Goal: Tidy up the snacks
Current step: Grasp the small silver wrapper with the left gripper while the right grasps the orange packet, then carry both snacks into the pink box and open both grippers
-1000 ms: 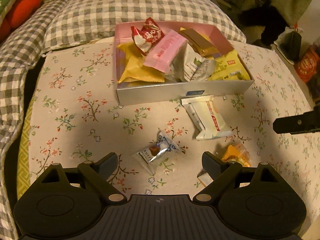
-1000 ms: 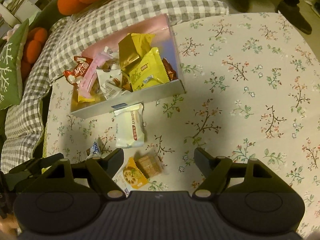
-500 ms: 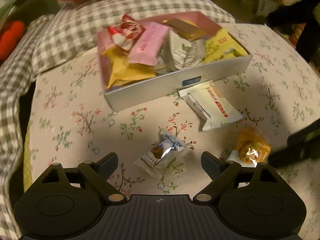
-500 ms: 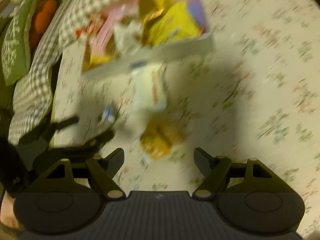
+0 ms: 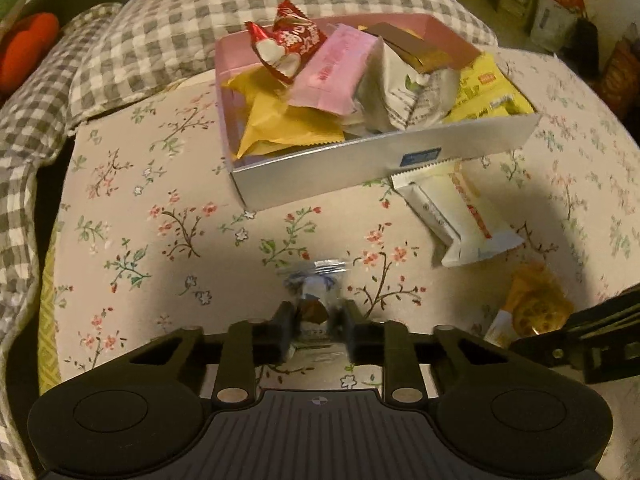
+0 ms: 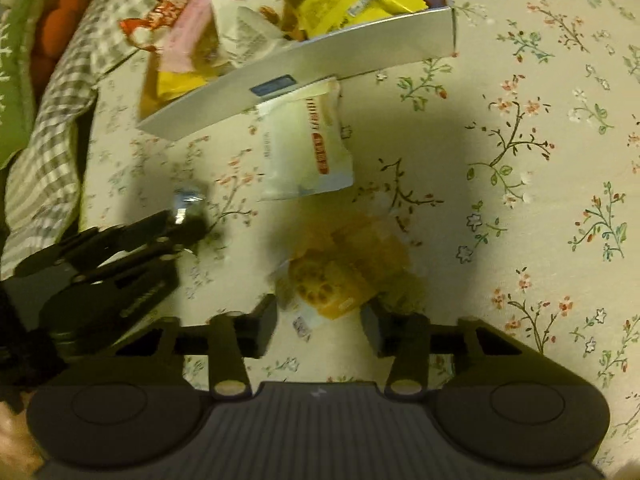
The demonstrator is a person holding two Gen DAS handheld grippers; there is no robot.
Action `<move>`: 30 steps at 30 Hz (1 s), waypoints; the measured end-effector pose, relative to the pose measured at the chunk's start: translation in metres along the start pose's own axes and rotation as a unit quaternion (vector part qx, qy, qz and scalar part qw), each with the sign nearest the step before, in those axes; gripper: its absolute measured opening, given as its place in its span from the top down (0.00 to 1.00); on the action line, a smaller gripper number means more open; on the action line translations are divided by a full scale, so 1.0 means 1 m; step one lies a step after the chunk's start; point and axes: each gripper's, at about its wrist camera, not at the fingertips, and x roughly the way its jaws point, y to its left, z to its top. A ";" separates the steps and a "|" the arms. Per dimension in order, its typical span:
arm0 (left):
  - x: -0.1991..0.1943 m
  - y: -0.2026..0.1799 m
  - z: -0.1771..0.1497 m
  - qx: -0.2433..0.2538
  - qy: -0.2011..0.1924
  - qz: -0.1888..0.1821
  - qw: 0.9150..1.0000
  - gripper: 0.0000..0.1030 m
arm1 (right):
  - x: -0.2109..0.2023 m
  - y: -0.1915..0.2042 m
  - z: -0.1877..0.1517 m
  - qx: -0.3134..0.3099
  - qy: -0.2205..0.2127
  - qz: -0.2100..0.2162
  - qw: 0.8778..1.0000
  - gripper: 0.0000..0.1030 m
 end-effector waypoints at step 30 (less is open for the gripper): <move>-0.056 0.001 0.026 -0.071 -0.091 -0.107 0.988 0.83 | -0.077 -0.016 0.023 -0.014 -0.120 0.049 0.992 0.92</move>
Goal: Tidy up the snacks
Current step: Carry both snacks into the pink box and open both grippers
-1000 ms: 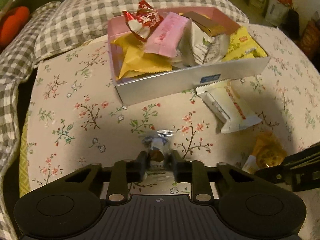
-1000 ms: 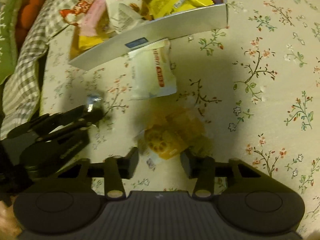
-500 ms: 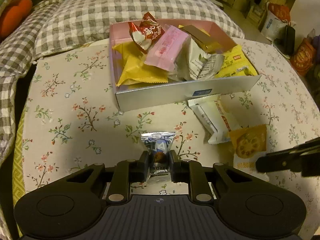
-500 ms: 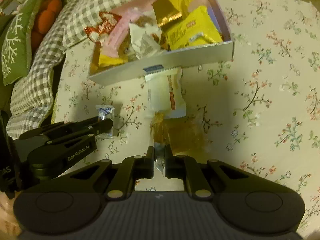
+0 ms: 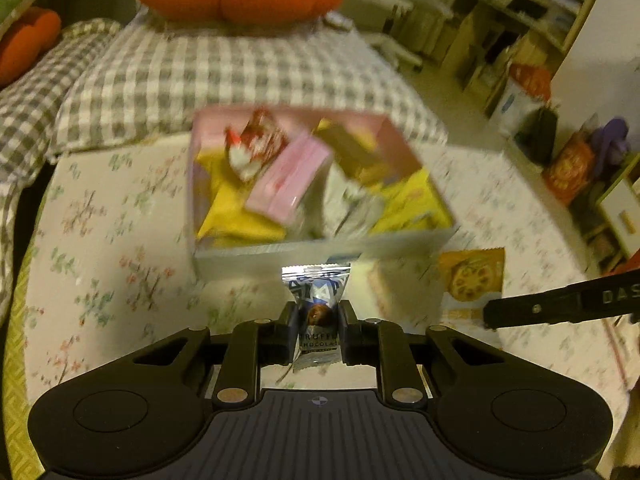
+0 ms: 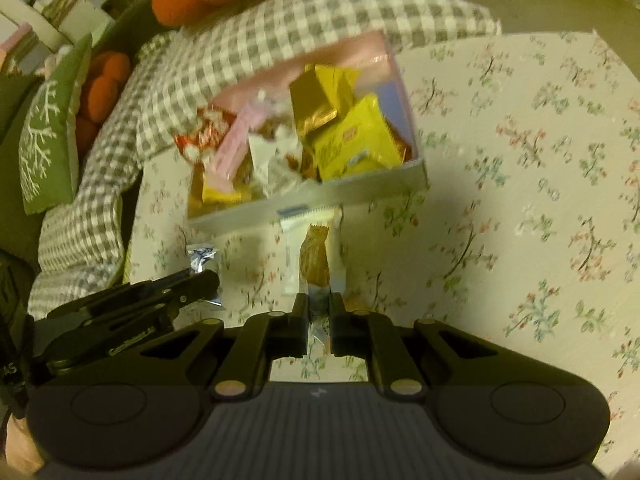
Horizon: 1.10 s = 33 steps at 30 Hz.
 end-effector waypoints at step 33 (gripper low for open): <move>0.062 0.000 0.097 -0.069 -0.108 -0.014 0.992 0.47 | 0.031 -0.025 0.089 -0.048 -0.170 -0.030 0.984 0.67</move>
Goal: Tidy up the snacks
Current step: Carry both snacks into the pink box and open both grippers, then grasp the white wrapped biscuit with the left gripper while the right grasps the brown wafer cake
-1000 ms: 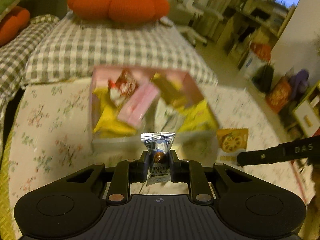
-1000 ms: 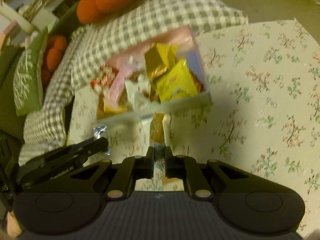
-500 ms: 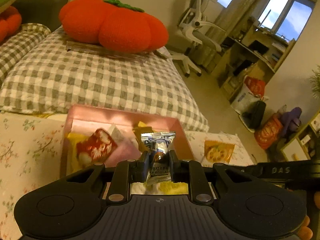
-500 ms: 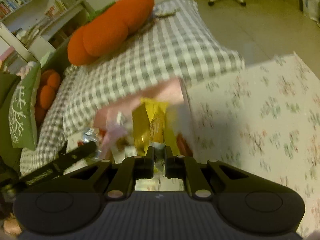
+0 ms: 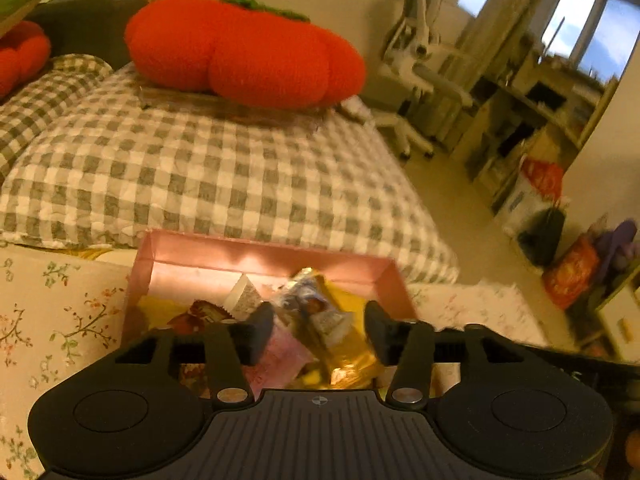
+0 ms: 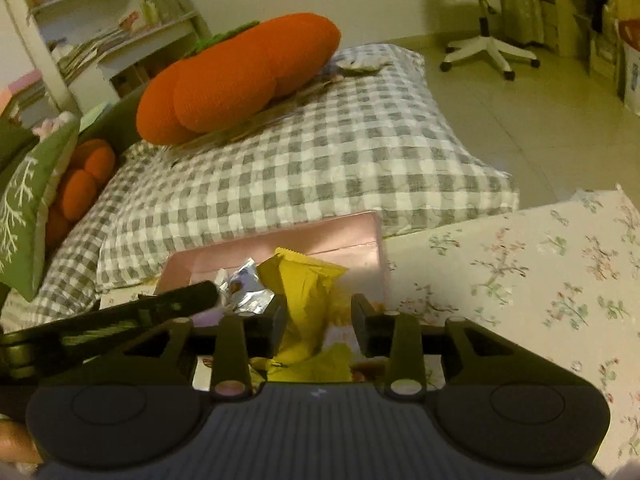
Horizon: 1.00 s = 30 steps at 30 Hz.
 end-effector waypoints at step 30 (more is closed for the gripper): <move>-0.073 0.014 -0.080 -0.064 0.122 0.107 0.985 0.11 | -0.041 0.038 -0.102 -0.113 0.186 -0.037 0.975 0.29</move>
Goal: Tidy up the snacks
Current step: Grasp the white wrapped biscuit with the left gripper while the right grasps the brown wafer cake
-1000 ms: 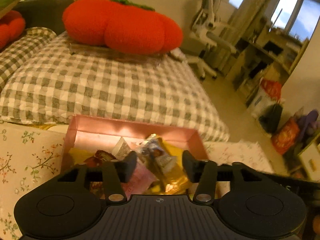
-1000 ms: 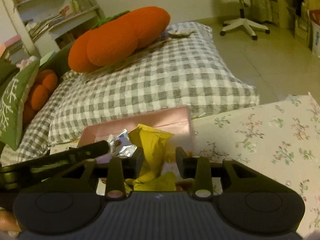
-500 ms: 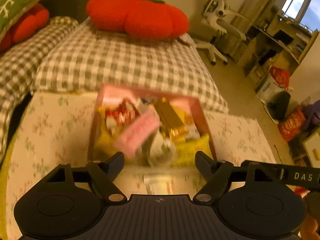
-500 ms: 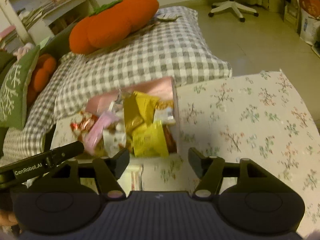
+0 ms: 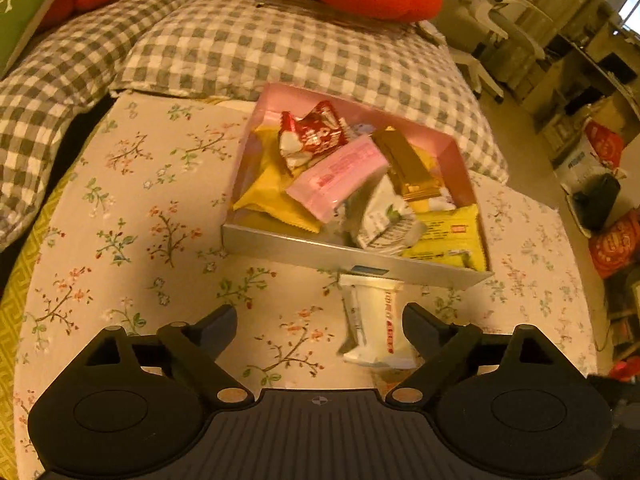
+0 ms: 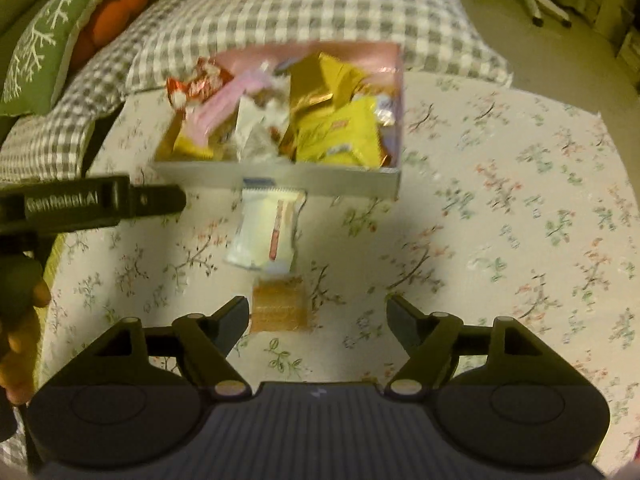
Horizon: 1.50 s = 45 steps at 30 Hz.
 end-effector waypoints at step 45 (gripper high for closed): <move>0.054 -0.047 -0.014 0.040 0.023 0.033 0.998 0.04 | 0.008 -0.036 -0.003 0.072 -0.001 -0.068 0.995 0.65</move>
